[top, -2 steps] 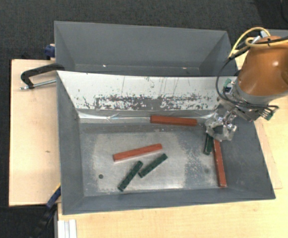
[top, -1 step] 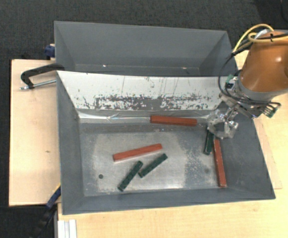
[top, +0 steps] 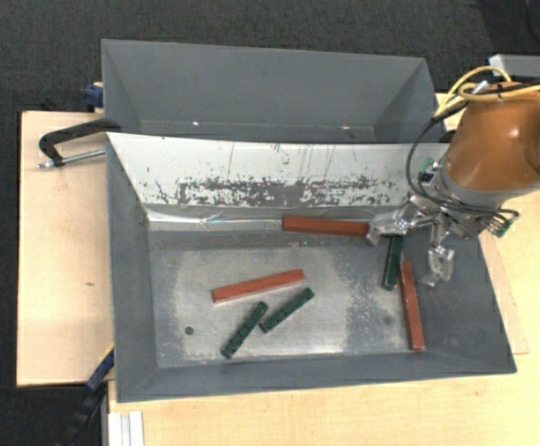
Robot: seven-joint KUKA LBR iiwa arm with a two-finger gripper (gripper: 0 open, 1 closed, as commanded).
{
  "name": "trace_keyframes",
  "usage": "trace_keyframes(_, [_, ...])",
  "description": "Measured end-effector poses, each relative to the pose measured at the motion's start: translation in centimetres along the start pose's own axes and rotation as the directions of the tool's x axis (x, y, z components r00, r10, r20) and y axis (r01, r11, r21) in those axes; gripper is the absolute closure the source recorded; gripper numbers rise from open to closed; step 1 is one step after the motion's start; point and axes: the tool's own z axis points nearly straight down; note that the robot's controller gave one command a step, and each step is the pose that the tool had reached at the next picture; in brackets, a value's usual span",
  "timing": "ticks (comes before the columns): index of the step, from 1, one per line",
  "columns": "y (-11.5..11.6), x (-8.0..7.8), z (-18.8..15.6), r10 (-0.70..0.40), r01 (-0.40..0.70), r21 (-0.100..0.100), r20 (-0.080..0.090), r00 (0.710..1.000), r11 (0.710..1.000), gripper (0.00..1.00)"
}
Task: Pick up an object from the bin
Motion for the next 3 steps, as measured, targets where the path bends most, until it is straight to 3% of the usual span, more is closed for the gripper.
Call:
trace_keyframes(1, [0.0, 0.0, 0.0, 0.000, 0.000, 0.000, 0.000, 1.000, 1.000, 0.00])
trace_keyframes(2, [3.1, 2.4, 1.7, -0.518, 0.517, 0.008, 0.012, 0.856, 0.856, 1.00])
trace_keyframes(3, [3.1, 2.4, 1.7, -0.518, 0.517, 0.007, 0.012, 0.856, 0.856, 1.00])
